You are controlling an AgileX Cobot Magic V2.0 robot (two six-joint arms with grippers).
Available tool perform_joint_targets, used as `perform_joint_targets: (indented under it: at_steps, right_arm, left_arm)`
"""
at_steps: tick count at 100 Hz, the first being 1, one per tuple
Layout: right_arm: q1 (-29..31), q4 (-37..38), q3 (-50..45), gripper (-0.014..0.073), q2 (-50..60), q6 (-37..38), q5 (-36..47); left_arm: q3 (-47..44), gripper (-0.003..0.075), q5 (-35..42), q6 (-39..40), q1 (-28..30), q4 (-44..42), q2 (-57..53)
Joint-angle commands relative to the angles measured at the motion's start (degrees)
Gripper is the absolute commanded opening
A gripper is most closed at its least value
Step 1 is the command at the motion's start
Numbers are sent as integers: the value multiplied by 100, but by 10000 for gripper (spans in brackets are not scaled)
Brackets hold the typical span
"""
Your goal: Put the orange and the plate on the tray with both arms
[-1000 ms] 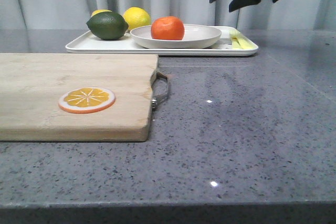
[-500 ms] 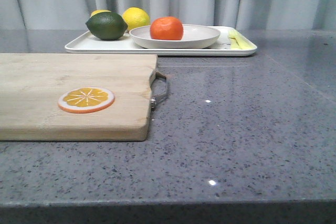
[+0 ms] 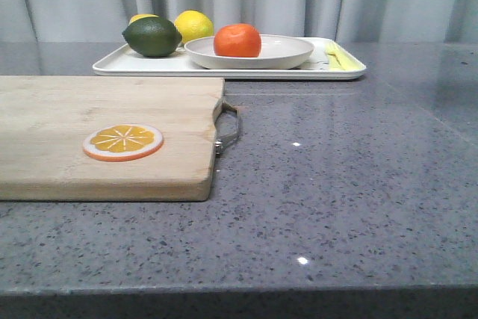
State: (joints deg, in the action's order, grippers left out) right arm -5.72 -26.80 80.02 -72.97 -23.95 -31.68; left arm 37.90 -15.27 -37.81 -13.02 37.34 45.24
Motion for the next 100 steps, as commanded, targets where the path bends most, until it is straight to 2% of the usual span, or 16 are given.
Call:
perform_joint_targets:
  at_steps: [1, 16, 33, 46, 62, 82, 100]
  right_arm:
    - [12, -68, -906, 421, 863, -165, 1031]
    - [12, -68, -2504, 421, 1884, -165, 1625]
    - [12, -49, -3673, 421, 2664, -171, 2036]
    - [12, 119, -4456, 421, 3296, -177, 2450]
    - [-7, 270, -5131, 421, 4030, -177, 2604]
    - [-7, 270, -5716, 421, 5007, -177, 2588]
    - [-7, 270, -5940, 421, 5551, -177, 2549]
  left_arm:
    - [151, 640, 298, 42, 12, 115, -138]
    - [151, 640, 298, 42, 12, 115, -372]
    - [117, 634, 315, 42, 12, 104, -688]
    - [-199, 565, 476, 42, 12, 104, -1085]
    - [-784, 469, 488, 42, 12, 104, -1613]
    - [-1363, 464, 488, 269, 12, 117, -2364]
    - [-1489, 462, 488, 269, 12, 106, -2736]
